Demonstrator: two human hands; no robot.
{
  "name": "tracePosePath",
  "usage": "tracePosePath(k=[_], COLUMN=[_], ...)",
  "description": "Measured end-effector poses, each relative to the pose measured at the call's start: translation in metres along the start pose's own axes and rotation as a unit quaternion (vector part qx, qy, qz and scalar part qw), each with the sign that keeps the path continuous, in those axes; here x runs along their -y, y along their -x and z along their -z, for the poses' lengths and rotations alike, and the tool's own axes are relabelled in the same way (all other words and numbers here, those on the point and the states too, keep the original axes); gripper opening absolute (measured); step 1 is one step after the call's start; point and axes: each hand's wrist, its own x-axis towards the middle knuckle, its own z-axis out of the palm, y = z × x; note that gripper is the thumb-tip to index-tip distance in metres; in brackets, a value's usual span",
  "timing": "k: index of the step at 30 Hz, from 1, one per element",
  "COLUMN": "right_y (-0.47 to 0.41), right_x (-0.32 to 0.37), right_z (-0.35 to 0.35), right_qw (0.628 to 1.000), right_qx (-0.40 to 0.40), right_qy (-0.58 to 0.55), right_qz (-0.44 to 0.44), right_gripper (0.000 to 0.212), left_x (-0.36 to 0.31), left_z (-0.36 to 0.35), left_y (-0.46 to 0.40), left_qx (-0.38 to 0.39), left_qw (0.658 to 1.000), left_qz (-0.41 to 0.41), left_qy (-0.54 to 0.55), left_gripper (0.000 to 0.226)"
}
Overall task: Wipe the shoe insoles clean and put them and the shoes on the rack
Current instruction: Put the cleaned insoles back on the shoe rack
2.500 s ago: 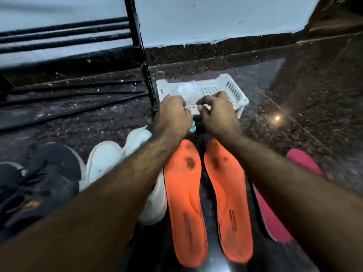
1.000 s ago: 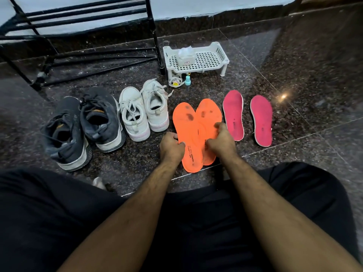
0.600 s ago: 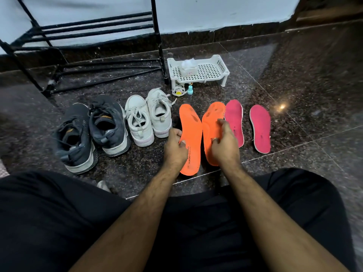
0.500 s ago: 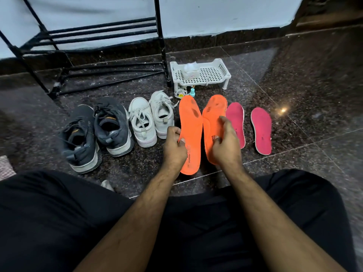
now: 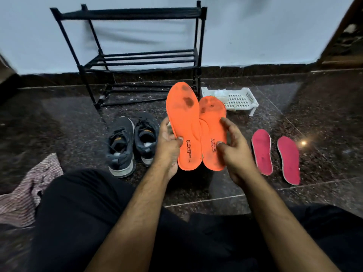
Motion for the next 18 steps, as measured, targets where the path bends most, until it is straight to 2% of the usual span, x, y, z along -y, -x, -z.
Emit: tracePosePath(k=[3,8,12,18], right_y=[-0.012,-0.038,-0.063,-0.113], right_x=[0.02,0.065,0.1,0.143], right_z=[-0.026,-0.068,-0.099,-0.139], right_qw=[1.0,0.999,0.998,0.997], right_qx=[0.005,0.021,0.041,0.054], right_qy=[-0.02,-0.006,-0.03,-0.008], right_qz=[-0.01,0.024,0.045,0.058], right_gripper=[0.079,0.077,0.075,0.077], left_x=[-0.026,-0.073,-0.117,-0.182], left_z=[0.016,0.046,0.062,0.077], left_y=[-0.012,-0.032,-0.055,-0.087], left_qx=[-0.008,-0.035,-0.058,-0.076], left_qw=[1.0,0.999,0.996,0.99], left_qz=[0.002,-0.009,-0.039,-0.073], left_qy=[0.0,-0.019,-0.056,-0.098], left_gripper=[0.076,0.077,0.077,0.076])
